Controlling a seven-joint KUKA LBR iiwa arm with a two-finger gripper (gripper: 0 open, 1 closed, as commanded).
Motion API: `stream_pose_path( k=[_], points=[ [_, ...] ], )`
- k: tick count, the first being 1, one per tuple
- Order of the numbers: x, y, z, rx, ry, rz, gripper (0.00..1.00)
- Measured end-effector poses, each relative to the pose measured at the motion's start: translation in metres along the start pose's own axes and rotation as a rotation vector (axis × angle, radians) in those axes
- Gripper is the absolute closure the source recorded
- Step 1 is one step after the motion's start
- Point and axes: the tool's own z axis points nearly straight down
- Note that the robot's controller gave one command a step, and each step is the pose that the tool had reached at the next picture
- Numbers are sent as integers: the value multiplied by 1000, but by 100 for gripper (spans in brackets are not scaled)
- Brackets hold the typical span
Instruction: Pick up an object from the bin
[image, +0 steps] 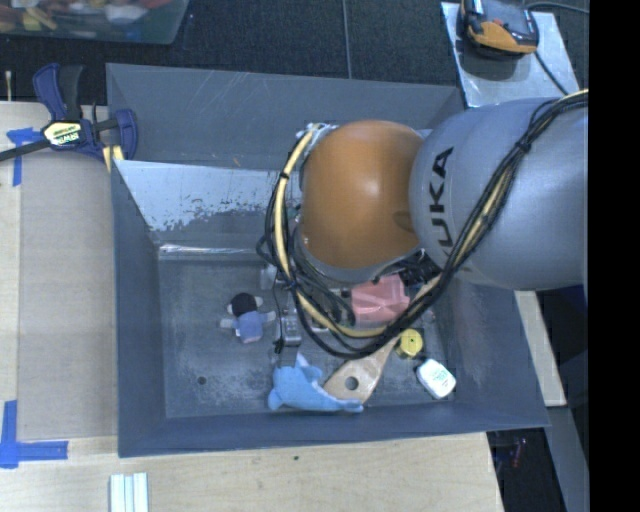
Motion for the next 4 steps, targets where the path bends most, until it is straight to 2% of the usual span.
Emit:
stream_pose_path(
  k=[1,2,3,4],
  points=[
    [-2,-1,-5,-2,-9,3,0],
    [-46,-42,33,0,-11,-198,0],
    [4,-16,28,-4,-10,23,0],
    [-46,-93,102,3,-12,-278,0]
  ],
)
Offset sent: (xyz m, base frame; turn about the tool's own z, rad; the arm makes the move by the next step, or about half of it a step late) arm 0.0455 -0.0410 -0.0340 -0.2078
